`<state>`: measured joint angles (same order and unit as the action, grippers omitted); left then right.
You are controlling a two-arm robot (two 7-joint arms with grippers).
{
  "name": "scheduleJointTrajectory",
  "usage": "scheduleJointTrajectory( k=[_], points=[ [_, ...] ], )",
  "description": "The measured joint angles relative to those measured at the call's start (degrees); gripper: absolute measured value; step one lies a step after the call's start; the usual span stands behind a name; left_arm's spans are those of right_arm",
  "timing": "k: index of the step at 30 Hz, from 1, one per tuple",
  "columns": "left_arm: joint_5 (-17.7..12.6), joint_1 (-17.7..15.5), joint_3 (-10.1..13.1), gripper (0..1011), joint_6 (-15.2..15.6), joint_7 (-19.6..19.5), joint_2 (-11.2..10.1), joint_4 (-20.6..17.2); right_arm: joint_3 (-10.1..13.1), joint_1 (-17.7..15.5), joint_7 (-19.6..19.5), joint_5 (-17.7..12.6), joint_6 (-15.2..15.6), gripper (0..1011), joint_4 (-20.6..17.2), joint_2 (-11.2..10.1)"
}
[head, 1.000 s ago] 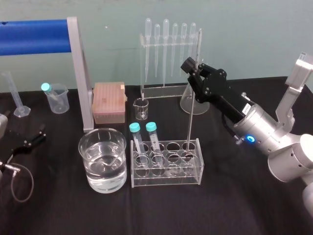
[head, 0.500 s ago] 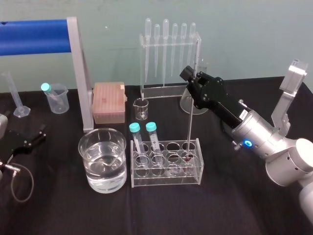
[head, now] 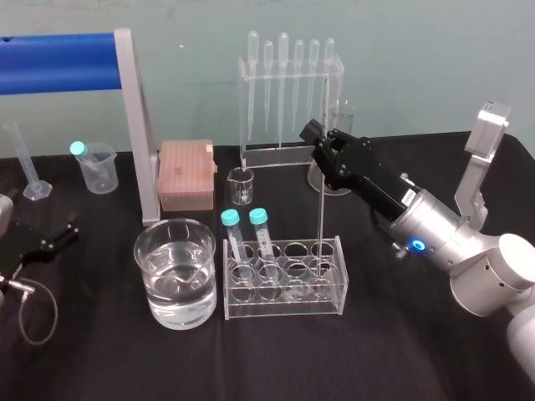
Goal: Hold the thermometer with one hand and immerse one end into the beaker, then reinsert it into the test tube rack.
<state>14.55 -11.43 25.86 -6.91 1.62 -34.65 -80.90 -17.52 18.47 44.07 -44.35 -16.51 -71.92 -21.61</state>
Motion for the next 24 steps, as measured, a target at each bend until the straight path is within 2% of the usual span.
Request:
scheduleJointTrajectory(
  k=[24],
  points=[
    [0.00, 0.00, 0.00, 1008, 0.00, 0.00, 0.00, 0.00, -0.34, 0.12, -0.71, 0.39, 0.59, 55, 0.17, -0.11]
  ],
)
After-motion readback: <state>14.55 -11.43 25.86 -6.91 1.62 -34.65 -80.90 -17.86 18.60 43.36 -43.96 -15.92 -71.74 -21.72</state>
